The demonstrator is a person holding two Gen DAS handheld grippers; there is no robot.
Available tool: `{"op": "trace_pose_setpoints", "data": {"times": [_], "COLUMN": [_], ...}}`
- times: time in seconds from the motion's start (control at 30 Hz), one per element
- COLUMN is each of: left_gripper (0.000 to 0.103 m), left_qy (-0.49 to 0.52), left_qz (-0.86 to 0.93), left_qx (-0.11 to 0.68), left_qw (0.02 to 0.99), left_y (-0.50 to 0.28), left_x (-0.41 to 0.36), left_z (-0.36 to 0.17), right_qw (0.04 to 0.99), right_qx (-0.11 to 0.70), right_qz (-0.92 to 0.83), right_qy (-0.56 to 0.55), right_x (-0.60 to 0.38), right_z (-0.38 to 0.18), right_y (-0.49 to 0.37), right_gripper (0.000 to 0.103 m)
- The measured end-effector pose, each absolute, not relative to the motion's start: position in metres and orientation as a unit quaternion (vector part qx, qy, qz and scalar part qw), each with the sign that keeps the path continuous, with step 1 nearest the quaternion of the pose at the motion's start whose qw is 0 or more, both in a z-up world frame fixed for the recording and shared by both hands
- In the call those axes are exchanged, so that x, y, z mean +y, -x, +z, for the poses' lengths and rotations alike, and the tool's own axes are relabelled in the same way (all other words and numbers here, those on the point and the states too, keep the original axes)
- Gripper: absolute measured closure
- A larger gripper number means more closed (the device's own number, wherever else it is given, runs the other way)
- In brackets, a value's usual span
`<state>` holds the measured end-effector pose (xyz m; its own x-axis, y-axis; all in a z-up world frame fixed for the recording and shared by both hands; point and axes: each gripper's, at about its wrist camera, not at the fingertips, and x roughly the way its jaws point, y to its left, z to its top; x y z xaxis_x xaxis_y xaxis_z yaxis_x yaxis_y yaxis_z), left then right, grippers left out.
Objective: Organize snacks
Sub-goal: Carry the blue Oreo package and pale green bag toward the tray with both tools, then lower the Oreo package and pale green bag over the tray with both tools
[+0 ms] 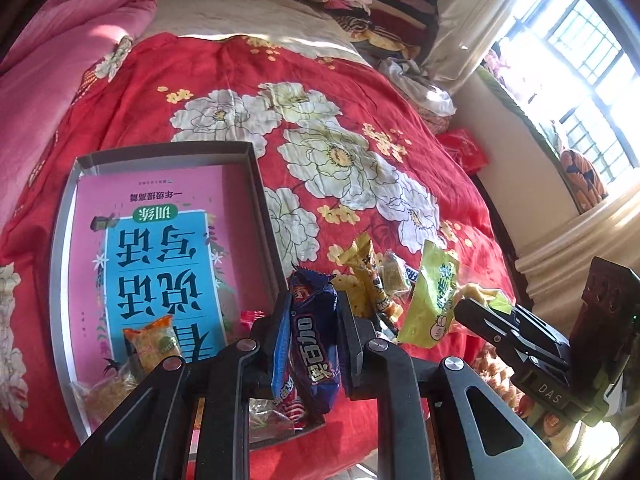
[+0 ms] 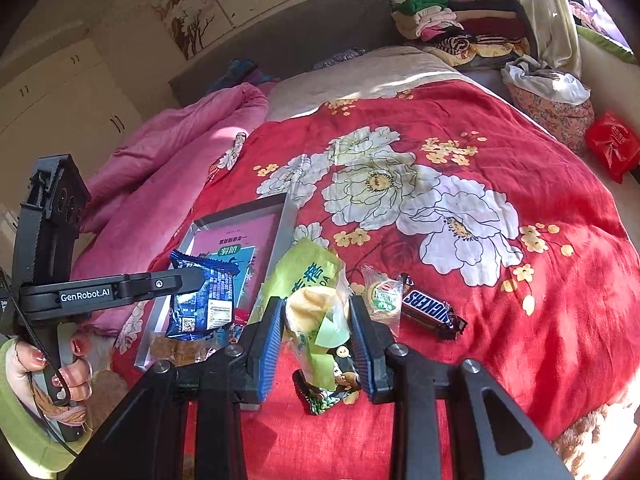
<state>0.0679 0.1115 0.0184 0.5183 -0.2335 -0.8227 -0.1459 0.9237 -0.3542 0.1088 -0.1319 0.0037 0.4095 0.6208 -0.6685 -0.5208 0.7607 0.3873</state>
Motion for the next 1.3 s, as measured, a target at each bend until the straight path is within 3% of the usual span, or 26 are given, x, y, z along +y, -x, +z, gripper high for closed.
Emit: {"op": "trace_pose_setpoints", "data": {"times": [1.3], "left_gripper": [0.082], "left_qy": [0.240], "left_qz": [0.090], "left_qx": [0.461], "left_qw": [0.850], "left_y": [0.012], "left_x": [0.214], "left_z": [0.007], "right_qw": [0.788], "right_qx": [0.436], "right_qz": [0.433], "right_qy": [0.042], "right_x": [-0.025], "right_z": [0.002], "right_y": [-0.073], "right_gripper": [0.070]}}
